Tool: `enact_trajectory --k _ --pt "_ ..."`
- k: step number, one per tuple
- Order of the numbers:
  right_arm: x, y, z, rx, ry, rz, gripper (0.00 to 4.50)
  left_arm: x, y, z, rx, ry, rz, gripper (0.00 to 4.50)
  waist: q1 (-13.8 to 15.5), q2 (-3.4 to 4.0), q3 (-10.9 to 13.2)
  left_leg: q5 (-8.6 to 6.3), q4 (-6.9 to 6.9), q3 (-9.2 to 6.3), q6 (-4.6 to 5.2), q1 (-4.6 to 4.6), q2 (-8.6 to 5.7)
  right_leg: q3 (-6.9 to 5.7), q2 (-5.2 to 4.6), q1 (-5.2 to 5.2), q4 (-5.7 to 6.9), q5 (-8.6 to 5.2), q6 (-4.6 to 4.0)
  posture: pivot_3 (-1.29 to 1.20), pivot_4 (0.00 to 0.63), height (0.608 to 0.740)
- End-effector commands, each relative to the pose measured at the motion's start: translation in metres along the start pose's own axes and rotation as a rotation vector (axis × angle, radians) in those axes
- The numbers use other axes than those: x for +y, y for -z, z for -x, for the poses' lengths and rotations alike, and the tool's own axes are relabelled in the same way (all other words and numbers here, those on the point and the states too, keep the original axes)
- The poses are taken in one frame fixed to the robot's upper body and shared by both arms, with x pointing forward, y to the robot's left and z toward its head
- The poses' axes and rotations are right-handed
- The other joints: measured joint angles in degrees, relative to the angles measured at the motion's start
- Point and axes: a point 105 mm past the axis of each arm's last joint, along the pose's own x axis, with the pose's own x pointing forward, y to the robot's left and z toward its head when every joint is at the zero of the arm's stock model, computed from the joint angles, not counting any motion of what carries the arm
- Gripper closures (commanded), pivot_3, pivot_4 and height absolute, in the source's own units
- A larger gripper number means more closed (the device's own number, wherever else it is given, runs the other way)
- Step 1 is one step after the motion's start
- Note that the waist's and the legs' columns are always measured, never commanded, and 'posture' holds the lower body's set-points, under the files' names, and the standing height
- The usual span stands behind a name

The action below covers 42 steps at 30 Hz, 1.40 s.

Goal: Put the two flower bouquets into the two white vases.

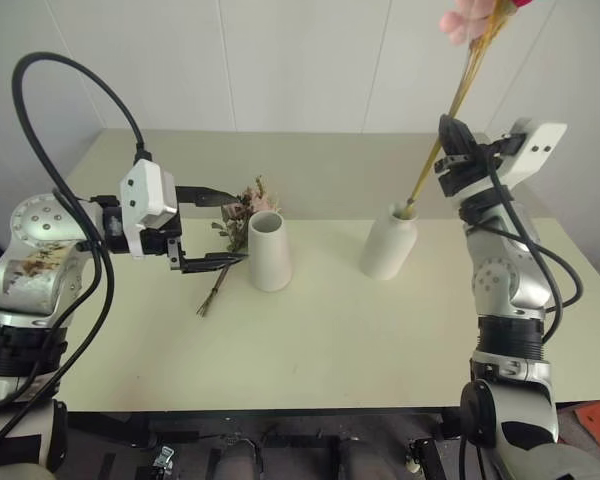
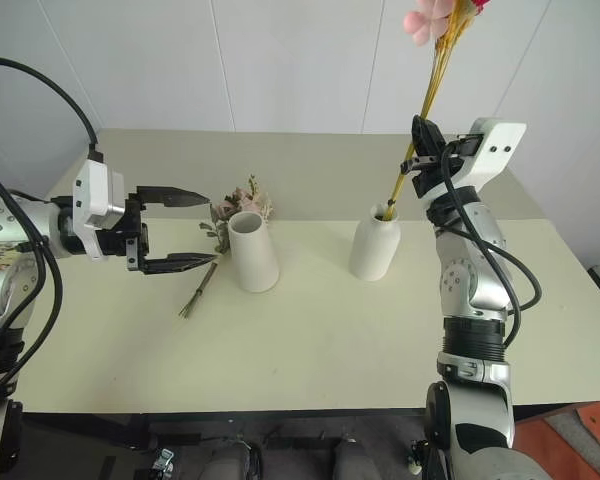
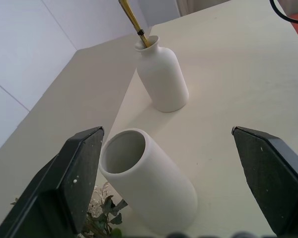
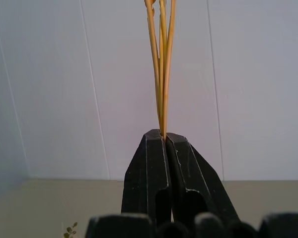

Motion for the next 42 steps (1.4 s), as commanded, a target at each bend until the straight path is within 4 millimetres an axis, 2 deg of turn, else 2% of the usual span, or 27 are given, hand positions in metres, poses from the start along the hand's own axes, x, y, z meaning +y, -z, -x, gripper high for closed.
enact_trajectory --k 1,2,5,9,13,15,16,19,21,24,26,29,33,38,42 --pt "0.007 -0.002 0.002 -0.026 -0.026 0.03 4.47 0.003 -0.011 0.009 -0.008 -0.032 -0.053 0.0 0.0 0.0 0.0 0.0 -0.01 0.0 0.0 0.0 0.0 0.0 0.0 0.0 -0.01 0.0 0.0 0.0 0.15 0.74" --pt "0.007 -0.001 0.002 -0.026 -0.027 0.032 4.47 0.003 -0.011 0.009 -0.005 -0.034 -0.052 0.0 0.0 0.0 0.0 0.0 -0.01 0.0 0.0 0.0 0.0 0.0 0.0 0.0 -0.01 0.0 0.0 0.0 0.15 0.74" --pt "0.007 -0.002 0.004 -0.036 -0.036 0.018 3.71 0.002 -0.011 0.011 -0.003 -0.039 -0.05 0.0 0.0 0.0 0.0 0.0 -0.01 0.0 0.0 -0.02 -0.01 0.0 -0.01 -0.01 -0.02 0.0 0.0 0.0 0.15 0.74" --pt "0.012 0.0 0.012 -0.032 -0.043 0.023 2.36 0.003 -0.009 0.013 -0.007 -0.055 -0.04 0.0 0.1 0.0 0.0 0.0 -0.01 0.0 0.0 -0.01 -0.01 0.0 -0.01 0.0 -0.01 0.0 0.0 0.0 0.15 0.74" --pt "0.021 0.0 0.035 0.0 -0.067 0.04 0.91 0.009 -0.008 0.018 -0.049 -0.148 0.002 0.0 0.2 0.0 0.0 0.0 -0.05 0.0 0.0 -0.03 -0.01 0.0 -0.02 0.0 -0.04 -0.01 0.0 0.0 0.15 0.74" --pt "0.022 0.0 0.051 0.047 -0.079 0.091 0.23 0.021 -0.001 0.026 -0.051 -0.278 0.062 0.0 0.3 0.0 0.0 0.0 -0.06 0.0 0.0 -0.03 -0.02 0.0 -0.04 0.0 -0.06 -0.01 0.01 0.0 0.15 0.74" --pt "0.022 0.001 0.058 0.082 -0.085 0.135 0.05 0.028 0.004 0.031 -0.032 -0.352 0.095 0.0 0.3 0.0 0.0 0.0 -0.05 0.0 0.0 -0.04 -0.01 -0.01 -0.04 0.0 -0.05 -0.01 0.01 0.0 0.15 0.74" --pt "0.022 -0.001 0.075 0.173 -0.113 0.203 0.05 0.04 0.019 0.042 0.045 -0.531 0.18 0.0 0.3 0.0 0.0 0.0 -0.04 0.0 0.0 0.01 -0.02 -0.01 -0.06 0.02 -0.03 -0.03 0.05 0.0 0.15 0.74" --pt "0.018 -0.002 0.085 0.311 -0.159 0.265 0.05 0.041 0.038 0.045 0.198 -0.648 0.263 0.0 0.3 0.0 0.0 0.01 -0.03 0.01 -0.03 0.06 -0.03 0.0 -0.06 0.06 -0.02 -0.06 0.11 0.0 0.15 0.74" --pt "0.016 -0.011 0.094 0.455 -0.237 0.224 0.05 0.027 0.062 0.039 0.366 -0.641 0.445 0.0 0.3 -0.01 0.0 0.01 -0.03 0.0 -0.03 0.13 -0.02 0.0 -0.06 0.13 -0.04 -0.19 0.33 0.0 0.15 0.74" --pt "0.022 -0.02 0.097 0.501 -0.318 0.238 0.05 0.019 0.076 0.031 0.442 -0.625 0.534 0.0 0.3 -0.02 0.0 0.01 -0.08 -0.01 -0.03 0.17 -0.02 0.01 -0.05 0.15 -0.06 -0.24 0.39 0.0 0.15 0.74" --pt "0.036 -0.026 0.103 0.569 -0.456 0.321 0.05 0.023 0.095 0.024 0.515 -0.678 0.644 0.0 0.4 -0.04 0.0 0.01 -0.1 -0.05 -0.03 0.17 -0.03 0.0 -0.03 0.14 -0.06 -0.26 0.41 0.0 0.15 0.74" --pt "0.05 -0.031 0.109 0.613 -0.575 0.378 0.05 0.023 0.108 0.007 0.549 -0.615 0.721 0.0 0.4 -0.08 0.0 0.01 -0.1 -0.09 -0.03 0.11 -0.06 -0.02 -0.03 0.14 -0.16 -0.27 0.42 0.0 0.15 0.74" --pt "0.051 -0.036 0.108 0.61 -0.566 0.404 0.05 0.022 0.124 -0.019 0.609 -0.494 0.717 0.0 0.4 -0.1 0.0 0.01 -0.1 -0.08 -0.03 0.07 -0.12 -0.01 -0.07 0.11 -0.17 -0.26 0.42 0.0 0.15 0.74" --pt "0.047 -0.037 0.11 0.607 -0.523 0.409 0.05 0.018 0.136 -0.029 0.632 -0.44 0.721 0.0 0.4 -0.1 0.0 0.01 -0.1 -0.07 -0.03 0.02 -0.14 0.0 -0.09 0.08 -0.18 -0.26 0.41 0.0 0.15 0.74"
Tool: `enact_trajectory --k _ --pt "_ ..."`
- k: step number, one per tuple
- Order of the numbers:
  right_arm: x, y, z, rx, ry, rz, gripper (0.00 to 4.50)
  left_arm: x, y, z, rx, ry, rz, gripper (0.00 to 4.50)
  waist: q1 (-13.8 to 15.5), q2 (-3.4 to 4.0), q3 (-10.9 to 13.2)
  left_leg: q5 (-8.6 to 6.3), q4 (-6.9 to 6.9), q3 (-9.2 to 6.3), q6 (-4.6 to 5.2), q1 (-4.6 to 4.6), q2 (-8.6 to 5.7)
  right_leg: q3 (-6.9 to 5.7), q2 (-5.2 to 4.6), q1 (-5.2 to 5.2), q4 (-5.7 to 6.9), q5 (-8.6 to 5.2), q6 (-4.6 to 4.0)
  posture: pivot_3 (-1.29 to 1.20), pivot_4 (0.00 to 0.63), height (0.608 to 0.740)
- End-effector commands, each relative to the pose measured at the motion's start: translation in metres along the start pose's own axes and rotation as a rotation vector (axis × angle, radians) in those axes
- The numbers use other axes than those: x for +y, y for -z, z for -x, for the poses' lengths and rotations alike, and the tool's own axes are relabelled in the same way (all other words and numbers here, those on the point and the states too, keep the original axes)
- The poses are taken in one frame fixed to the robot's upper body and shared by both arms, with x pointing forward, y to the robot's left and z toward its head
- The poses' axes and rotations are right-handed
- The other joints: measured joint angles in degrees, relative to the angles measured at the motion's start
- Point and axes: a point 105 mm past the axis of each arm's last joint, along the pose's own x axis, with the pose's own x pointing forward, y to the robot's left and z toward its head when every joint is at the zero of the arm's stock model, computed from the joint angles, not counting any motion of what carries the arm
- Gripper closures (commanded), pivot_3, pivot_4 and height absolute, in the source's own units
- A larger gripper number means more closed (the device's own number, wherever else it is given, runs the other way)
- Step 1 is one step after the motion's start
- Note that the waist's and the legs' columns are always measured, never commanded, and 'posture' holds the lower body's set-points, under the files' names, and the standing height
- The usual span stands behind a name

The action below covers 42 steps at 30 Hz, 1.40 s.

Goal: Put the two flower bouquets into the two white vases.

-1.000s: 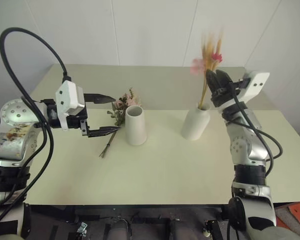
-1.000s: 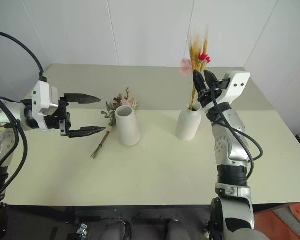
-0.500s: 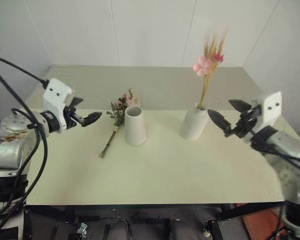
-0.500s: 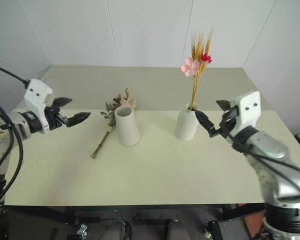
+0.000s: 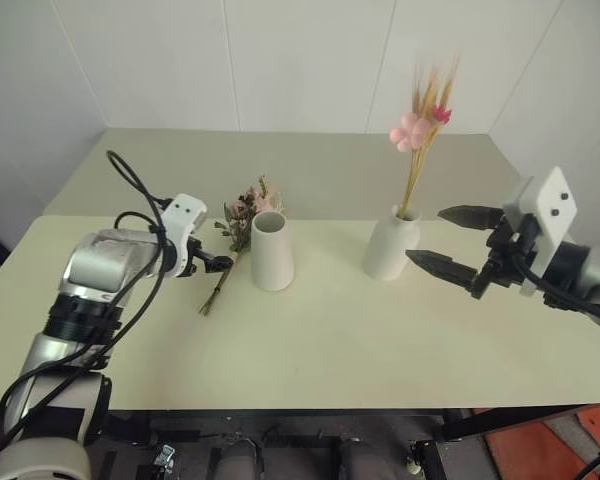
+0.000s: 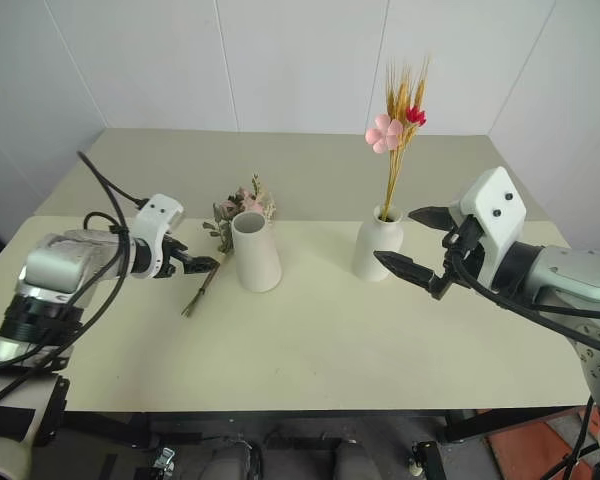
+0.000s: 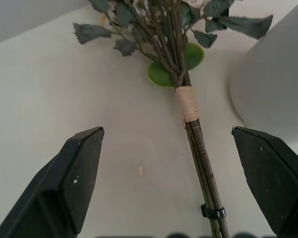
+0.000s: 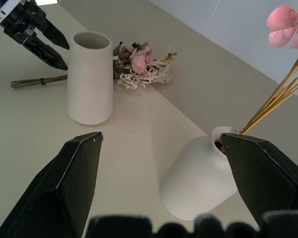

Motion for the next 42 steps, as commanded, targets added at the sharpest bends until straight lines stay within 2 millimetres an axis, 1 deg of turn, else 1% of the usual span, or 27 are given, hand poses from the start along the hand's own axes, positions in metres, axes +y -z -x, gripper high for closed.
enact_trajectory --k 1,4,6,8,10,14,19,20,21,23,24,26,28,30,32,34,36,38,40,41,42 --pt "-0.004 -0.008 0.009 -0.018 0.06 0.03 0.05 -0.001 -0.007 -0.005 -0.016 0.026 -0.041 0.0 0.0 0.0 0.0 0.0 0.0 0.0 0.0 -0.03 0.0 0.0 0.0 -0.02 0.0 0.03 -0.05 0.0 0.15 0.74" --pt "-0.004 -0.005 0.012 -0.014 0.086 0.018 0.05 0.0 -0.002 -0.014 0.006 0.033 -0.042 0.0 0.1 -0.02 0.0 0.0 0.0 -0.01 0.0 -0.08 0.0 -0.01 0.0 -0.06 0.0 0.2 -0.33 0.0 0.15 0.74" --pt "-0.003 -0.005 0.013 -0.018 0.096 0.009 0.05 0.0 -0.002 -0.017 0.003 0.053 -0.032 0.0 0.1 -0.02 0.0 0.0 0.01 -0.01 0.0 -0.09 -0.02 -0.01 -0.01 -0.07 0.01 0.2 -0.32 0.0 0.15 0.74" --pt "-0.003 -0.004 0.014 -0.019 0.107 0.005 0.0 0.0 -0.004 -0.019 0.002 0.065 -0.049 0.4 0.1 -0.02 0.0 0.0 0.04 -0.01 0.0 -0.07 -0.02 -0.01 -0.01 -0.06 0.02 0.19 -0.3 0.0 0.15 0.74" --pt "-0.004 -0.003 0.014 -0.02 0.118 -0.002 0.0 0.001 -0.006 -0.022 -0.001 0.068 -0.05 0.9 0.1 -0.02 0.0 0.0 0.04 -0.01 0.0 -0.06 -0.01 -0.01 -0.01 -0.05 0.03 0.18 -0.28 0.0 0.15 0.74" --pt "-0.005 0.0 0.014 -0.015 0.126 -0.005 0.0 0.001 -0.008 -0.028 0.003 0.081 -0.051 2.21 0.1 -0.02 0.0 0.0 0.08 -0.02 0.0 -0.07 -0.02 -0.01 -0.01 -0.04 0.03 0.18 -0.27 0.0 0.15 0.74" --pt "-0.006 0.0 0.013 -0.02 0.132 -0.01 0.0 0.002 -0.009 -0.034 0.005 0.082 -0.035 3.74 0.1 -0.02 0.0 0.0 0.08 -0.02 0.0 -0.1 -0.03 -0.01 -0.02 -0.05 0.03 0.18 -0.28 0.0 0.15 0.74" --pt "-0.006 0.001 0.012 -0.017 0.136 -0.011 0.0 0.003 -0.009 -0.035 0.004 0.078 -0.038 4.14 0.1 -0.02 0.0 0.0 0.08 -0.02 0.0 -0.09 -0.03 -0.01 -0.02 -0.04 0.03 0.18 -0.28 0.0 0.15 0.74" --pt "-0.006 0.002 0.012 -0.016 0.138 -0.011 0.0 0.004 -0.01 -0.036 -0.002 0.069 -0.039 4.36 0.1 -0.02 0.0 0.0 0.08 -0.02 0.0 -0.09 -0.03 -0.01 -0.02 -0.05 0.03 0.18 -0.27 0.0 0.15 0.74" --pt "-0.007 0.003 0.013 -0.012 0.142 -0.01 0.0 0.009 -0.015 -0.036 -0.034 0.033 -0.046 4.39 0.1 -0.02 0.0 0.0 0.09 -0.02 0.0 -0.08 -0.03 -0.01 -0.02 -0.03 0.04 0.18 -0.26 0.0 0.15 0.74" --pt "-0.007 0.003 0.013 -0.012 0.144 -0.01 0.0 0.015 -0.022 -0.034 -0.078 -0.016 -0.041 4.39 0.1 -0.03 0.0 0.0 0.1 -0.02 0.0 -0.08 -0.03 -0.01 -0.02 -0.03 0.04 0.18 -0.26 0.0 0.15 0.74" --pt "-0.007 0.004 0.014 -0.008 0.148 -0.006 0.0 0.031 -0.039 -0.027 -0.195 -0.125 -0.021 4.39 0.2 -0.05 0.0 0.0 0.11 -0.03 0.0 -0.08 -0.03 -0.01 -0.02 -0.03 0.04 0.19 -0.25 0.0 0.15 0.74" --pt "-0.006 0.004 0.015 -0.005 0.15 -0.004 0.0 0.045 -0.066 -0.012 -0.402 -0.225 0.009 4.39 0.0 -0.16 0.1 0.0 0.11 -0.04 0.0 -0.1 -0.02 -0.01 -0.02 -0.05 0.04 0.21 -0.26 0.0 0.15 0.74" --pt "-0.006 0.005 0.016 -0.003 0.153 0.003 0.0 0.058 -0.097 0.014 -0.647 -0.336 0.058 4.39 0.1 -0.2 0.1 0.0 0.1 -0.04 0.0 -0.12 -0.01 -0.01 -0.02 -0.06 0.03 0.24 -0.29 0.0 0.15 0.74" --pt "-0.007 0.005 0.017 -0.001 0.156 0.011 0.0 0.062 -0.118 0.037 -0.833 -0.362 0.115 4.39 0.2 -0.21 0.1 0.0 0.11 -0.02 0.0 -0.14 -0.03 -0.01 -0.06 -0.05 0.01 0.28 -0.31 0.0 0.15 0.74" --pt "-0.007 0.005 0.017 0.0 0.156 0.014 0.0 0.055 -0.139 0.062 -1.027 -0.256 0.186 4.39 0.3 -0.21 0.1 0.0 0.13 -0.01 0.0 -0.17 -0.05 -0.01 -0.07 -0.04 -0.04 0.33 -0.25 0.0 0.15 0.74" --pt "-0.006 0.006 0.018 0.002 0.149 0.011 0.0 0.04 -0.158 0.091 -1.228 -0.062 0.265 4.39 0.3 -0.22 0.1 0.0 0.14 0.0 0.0 -0.18 -0.05 -0.01 -0.08 -0.01 -0.06 0.34 -0.23 0.0 0.15 0.74" --pt "-0.004 0.008 0.02 0.009 0.131 0.006 0.0 0.029 -0.166 0.114 -1.38 0.137 0.342 4.39 0.4 -0.23 0.1 0.0 0.18 0.0 0.0 -0.19 -0.05 -0.02 -0.08 -0.01 -0.06 0.35 -0.22 0.0 0.15 0.74" --pt "0.0 0.01 0.022 0.012 0.115 0.01 0.0 0.018 -0.172 0.124 -1.456 0.277 0.367 4.39 0.5 -0.23 0.1 0.0 0.19 -0.02 0.0 -0.13 -0.06 -0.02 -0.07 0.07 -0.05 0.34 -0.21 0.0 0.15 0.74" --pt "0.0 0.011 0.023 0.013 0.116 0.01 0.0 0.014 -0.174 0.125 -1.463 0.318 0.371 4.39 0.5 -0.22 0.1 0.0 0.19 -0.03 0.0 -0.1 -0.05 -0.03 -0.06 0.11 -0.06 0.34 -0.21 0.0 0.15 0.74" --pt "-0.001 0.012 0.023 0.015 0.126 0.011 0.0 0.007 -0.175 0.121 -1.455 0.346 0.358 4.39 0.5 -0.22 0.1 0.0 0.21 -0.03 0.0 -0.06 -0.05 -0.03 -0.06 0.13 -0.05 0.33 -0.19 0.0 0.15 0.74"
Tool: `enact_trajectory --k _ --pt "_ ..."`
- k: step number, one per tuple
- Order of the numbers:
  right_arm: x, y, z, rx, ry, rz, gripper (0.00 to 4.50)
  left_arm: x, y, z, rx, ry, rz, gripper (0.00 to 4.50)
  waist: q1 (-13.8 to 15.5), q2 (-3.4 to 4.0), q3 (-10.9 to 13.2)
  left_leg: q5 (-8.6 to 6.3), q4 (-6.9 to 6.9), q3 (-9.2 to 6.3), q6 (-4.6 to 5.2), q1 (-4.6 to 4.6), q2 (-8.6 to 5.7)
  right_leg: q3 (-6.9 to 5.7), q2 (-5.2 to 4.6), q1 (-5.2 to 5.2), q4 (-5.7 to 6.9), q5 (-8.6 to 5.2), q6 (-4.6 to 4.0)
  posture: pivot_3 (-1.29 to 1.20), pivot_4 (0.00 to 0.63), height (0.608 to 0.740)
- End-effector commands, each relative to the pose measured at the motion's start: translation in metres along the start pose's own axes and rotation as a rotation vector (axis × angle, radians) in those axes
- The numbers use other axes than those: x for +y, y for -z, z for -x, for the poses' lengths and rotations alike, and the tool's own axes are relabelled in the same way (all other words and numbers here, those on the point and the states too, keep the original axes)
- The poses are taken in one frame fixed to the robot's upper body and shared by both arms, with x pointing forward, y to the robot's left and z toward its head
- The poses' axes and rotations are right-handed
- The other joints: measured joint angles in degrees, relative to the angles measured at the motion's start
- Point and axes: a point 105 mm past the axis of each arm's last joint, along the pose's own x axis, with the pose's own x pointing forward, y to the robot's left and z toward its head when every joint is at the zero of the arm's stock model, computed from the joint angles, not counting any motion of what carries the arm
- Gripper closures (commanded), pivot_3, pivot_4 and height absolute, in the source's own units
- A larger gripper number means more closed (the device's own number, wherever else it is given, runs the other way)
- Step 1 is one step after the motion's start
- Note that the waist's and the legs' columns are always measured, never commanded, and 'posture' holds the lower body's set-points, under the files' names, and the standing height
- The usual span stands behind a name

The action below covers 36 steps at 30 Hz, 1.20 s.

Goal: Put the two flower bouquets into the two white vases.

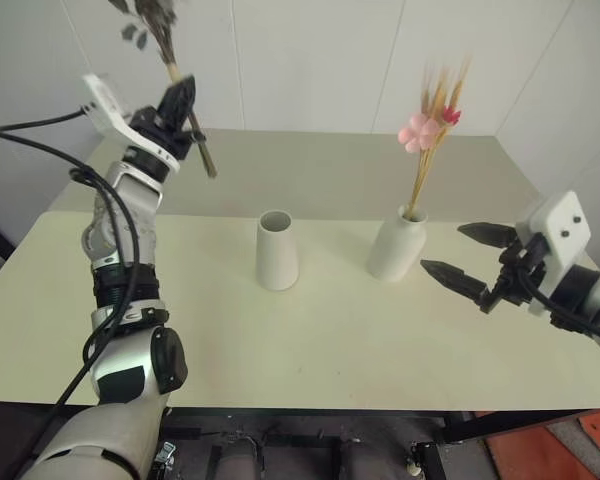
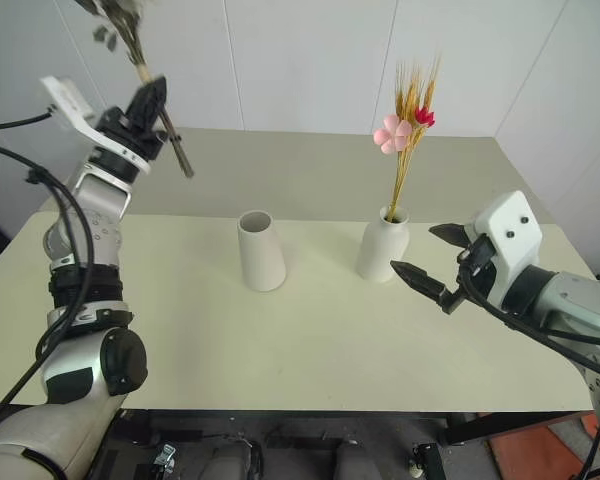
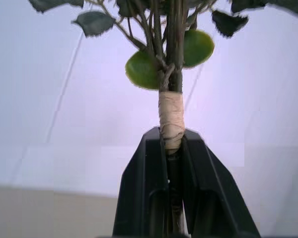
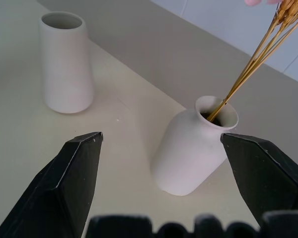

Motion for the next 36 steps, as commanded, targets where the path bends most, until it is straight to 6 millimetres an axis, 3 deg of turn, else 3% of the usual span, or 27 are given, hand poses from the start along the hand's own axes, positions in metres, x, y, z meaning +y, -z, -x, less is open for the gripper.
enact_trajectory --k 1,5,13,30,36 --pt "-0.003 -0.014 0.007 -0.049 0.036 0.07 0.0 -0.025 -0.003 -0.009 -0.037 0.146 0.064 4.39 0.0 0.01 0.0 0.0 0.01 0.0 0.0 0.05 -0.01 0.01 0.0 0.05 0.02 -0.02 0.04 0.0 0.15 0.74" --pt "-0.003 -0.012 0.007 -0.053 0.062 0.062 0.0 -0.038 0.023 -0.012 0.016 0.235 0.163 4.39 0.1 -0.01 0.0 0.0 0.11 -0.01 0.0 0.12 -0.01 0.0 0.01 0.16 0.04 -0.14 0.28 0.0 0.15 0.74" --pt "-0.001 -0.009 0.015 -0.049 0.112 0.059 0.0 -0.06 0.071 -0.009 0.172 0.378 0.101 4.39 0.1 -0.01 0.0 0.0 0.11 -0.02 0.0 -0.07 -0.02 0.01 0.01 0.03 -0.07 0.0 0.05 0.0 0.15 0.74" --pt "-0.001 -0.013 0.024 -0.06 0.093 0.056 0.0 -0.052 0.1 0.018 0.272 0.405 0.003 4.39 0.0 -0.01 0.0 0.0 0.11 -0.04 0.01 -0.01 -0.01 0.02 0.02 0.06 -0.05 -0.03 0.1 0.0 0.15 0.74" --pt "-0.001 -0.014 0.023 -0.065 0.091 0.061 0.0 -0.062 0.113 0.028 0.296 0.471 -0.036 4.39 0.1 -0.01 0.0 0.0 0.11 -0.04 0.01 -0.02 -0.01 0.02 0.02 0.06 -0.06 -0.02 0.08 0.0 0.15 0.74"
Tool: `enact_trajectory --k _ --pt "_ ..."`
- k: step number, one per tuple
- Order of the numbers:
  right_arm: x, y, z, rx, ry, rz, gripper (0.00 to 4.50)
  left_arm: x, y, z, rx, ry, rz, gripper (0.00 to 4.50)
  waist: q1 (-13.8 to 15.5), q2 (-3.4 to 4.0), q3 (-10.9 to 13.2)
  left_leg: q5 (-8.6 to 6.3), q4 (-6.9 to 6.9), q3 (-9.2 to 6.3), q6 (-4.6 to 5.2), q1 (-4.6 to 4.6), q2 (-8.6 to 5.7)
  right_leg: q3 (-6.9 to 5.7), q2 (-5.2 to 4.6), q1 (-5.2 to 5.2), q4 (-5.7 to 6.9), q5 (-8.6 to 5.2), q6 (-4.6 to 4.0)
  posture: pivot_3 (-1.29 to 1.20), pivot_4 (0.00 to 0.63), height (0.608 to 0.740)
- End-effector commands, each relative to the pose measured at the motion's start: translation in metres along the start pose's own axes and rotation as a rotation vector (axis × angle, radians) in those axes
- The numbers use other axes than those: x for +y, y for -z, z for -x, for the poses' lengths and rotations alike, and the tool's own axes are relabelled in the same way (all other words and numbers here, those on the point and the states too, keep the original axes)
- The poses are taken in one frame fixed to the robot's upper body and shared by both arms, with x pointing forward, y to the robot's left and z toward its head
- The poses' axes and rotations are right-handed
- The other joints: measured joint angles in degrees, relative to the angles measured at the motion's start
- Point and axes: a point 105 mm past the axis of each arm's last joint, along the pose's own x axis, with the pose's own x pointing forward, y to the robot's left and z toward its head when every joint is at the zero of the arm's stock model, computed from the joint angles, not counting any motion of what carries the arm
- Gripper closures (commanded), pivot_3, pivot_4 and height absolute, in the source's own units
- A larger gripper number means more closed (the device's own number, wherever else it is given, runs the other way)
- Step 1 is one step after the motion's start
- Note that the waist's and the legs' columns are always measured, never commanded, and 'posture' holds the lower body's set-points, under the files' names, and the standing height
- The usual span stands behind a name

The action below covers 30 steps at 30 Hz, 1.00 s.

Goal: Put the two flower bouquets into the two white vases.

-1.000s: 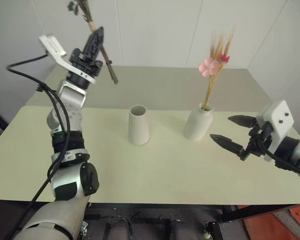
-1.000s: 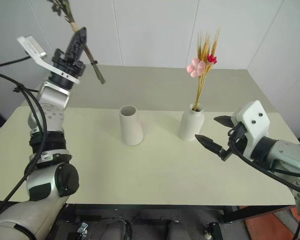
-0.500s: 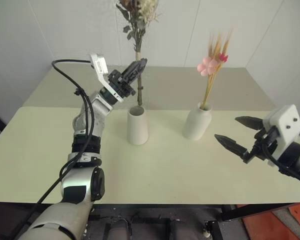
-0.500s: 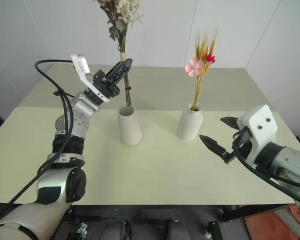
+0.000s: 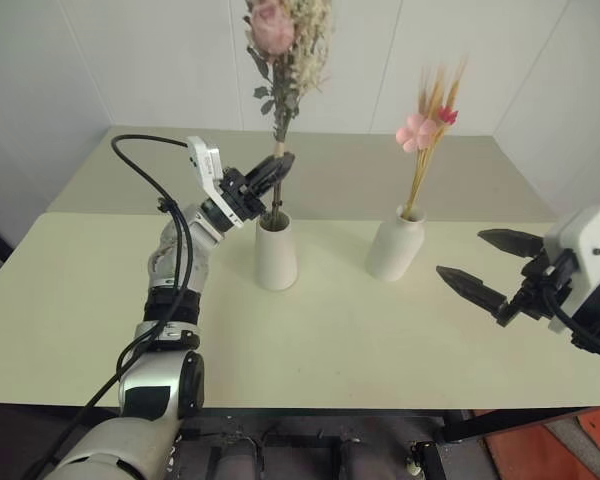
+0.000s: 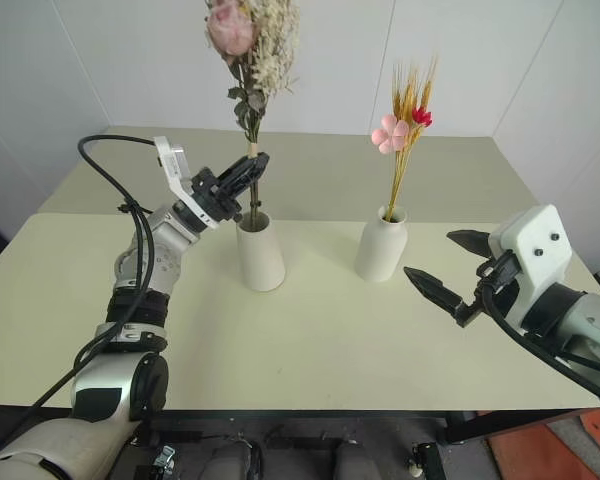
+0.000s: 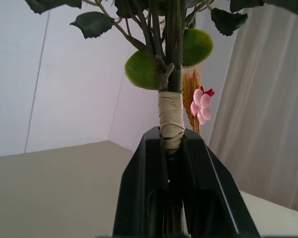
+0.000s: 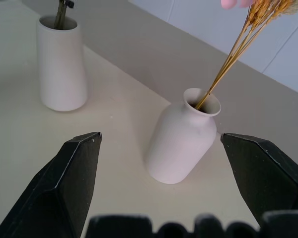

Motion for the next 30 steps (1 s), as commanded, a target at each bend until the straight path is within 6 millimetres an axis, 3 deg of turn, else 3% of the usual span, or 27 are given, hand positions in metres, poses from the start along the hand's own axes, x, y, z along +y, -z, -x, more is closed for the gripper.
enact_trajectory --k 1,5,13,19,23,27,30 --pt "-0.002 -0.009 0.003 -0.026 0.01 0.044 0.0 -0.012 -0.008 -0.005 -0.024 0.064 -0.065 4.39 0.0 0.0 0.0 0.0 0.0 0.0 0.0 0.0 0.0 0.0 0.0 0.0 0.0 0.0 0.0 0.0 0.15 0.74" --pt "-0.002 -0.008 0.004 -0.022 0.017 0.047 0.0 -0.011 -0.012 0.001 -0.041 0.048 -0.071 4.39 0.0 0.0 0.0 0.0 0.0 0.0 0.0 0.0 0.01 0.0 0.0 -0.01 0.0 0.0 0.0 0.0 0.15 0.74" --pt "-0.002 -0.006 0.003 -0.018 0.015 0.046 0.0 -0.019 -0.022 0.025 -0.046 0.083 -0.069 1.82 -0.2 0.01 0.0 0.0 0.0 0.0 0.0 0.03 0.02 0.01 0.01 0.0 0.02 0.0 0.0 0.0 0.15 0.74" --pt "-0.003 -0.004 0.0 -0.021 0.008 0.042 0.0 -0.015 -0.016 0.056 0.102 0.019 -0.107 0.04 -0.3 0.02 0.0 0.0 0.0 0.01 0.0 0.05 0.02 0.01 0.01 0.01 0.02 -0.01 0.02 0.0 0.15 0.74" --pt "-0.003 -0.002 -0.002 -0.018 0.004 0.038 0.0 -0.004 0.007 0.081 0.373 -0.033 -0.246 0.04 -0.6 0.03 0.0 0.0 -0.01 0.01 0.0 0.08 0.02 0.01 0.01 0.01 0.02 -0.02 0.01 0.0 0.15 0.74" --pt "-0.005 -0.001 -0.004 -0.014 0.001 0.045 0.0 0.0 -0.026 0.091 0.298 -0.067 -0.241 0.04 -0.3 0.01 0.0 0.0 -0.01 0.02 0.0 0.04 0.03 -0.02 -0.01 0.0 0.02 -0.02 0.01 0.0 0.15 0.74" --pt "-0.006 -0.001 -0.003 -0.015 0.001 0.047 0.0 -0.004 -0.04 0.109 0.34 -0.052 -0.291 0.04 -0.6 0.02 0.0 0.0 -0.06 0.02 0.0 -0.01 0.07 -0.02 0.01 -0.08 0.0 -0.03 -0.01 0.0 0.15 0.74"
